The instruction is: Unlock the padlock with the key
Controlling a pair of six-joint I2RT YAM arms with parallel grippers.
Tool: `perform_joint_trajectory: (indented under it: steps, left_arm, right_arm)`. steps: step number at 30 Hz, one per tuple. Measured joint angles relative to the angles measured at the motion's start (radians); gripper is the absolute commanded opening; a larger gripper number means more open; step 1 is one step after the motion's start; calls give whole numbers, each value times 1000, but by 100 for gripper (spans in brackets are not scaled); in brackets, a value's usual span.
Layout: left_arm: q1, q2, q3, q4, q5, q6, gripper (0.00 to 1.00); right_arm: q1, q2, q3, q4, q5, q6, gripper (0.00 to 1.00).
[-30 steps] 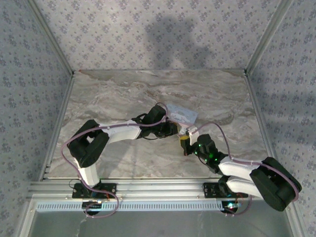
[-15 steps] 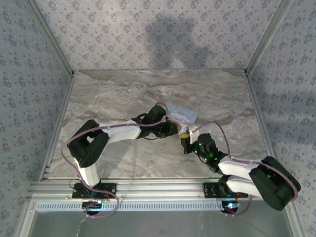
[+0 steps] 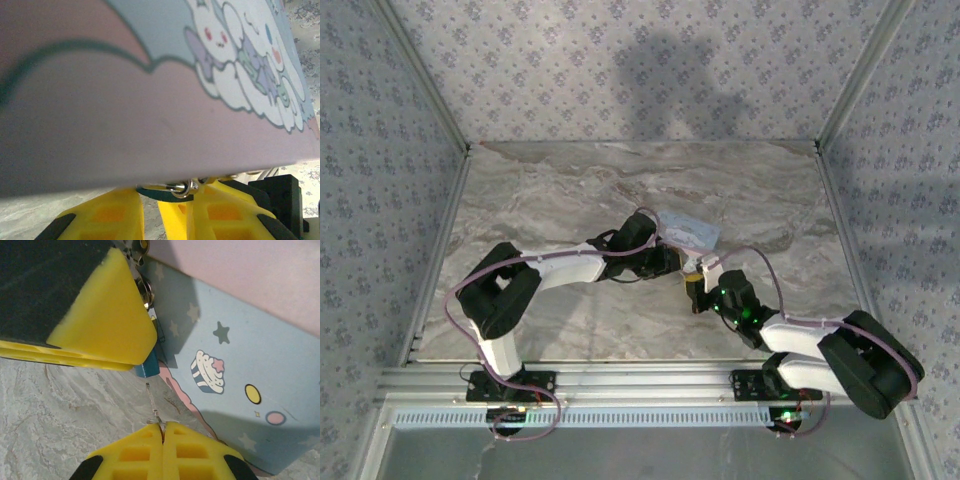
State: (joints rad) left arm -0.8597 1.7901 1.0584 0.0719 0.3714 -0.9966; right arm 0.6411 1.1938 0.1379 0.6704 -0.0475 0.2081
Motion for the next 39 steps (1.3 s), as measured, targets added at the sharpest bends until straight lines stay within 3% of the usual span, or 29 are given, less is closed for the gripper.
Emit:
perform_joint_trajectory:
  steps: [39]
  left_arm:
    - [0,0,9,22,6,-27,23]
  right_arm:
    - [-26,8,0,75,-15,-2,0]
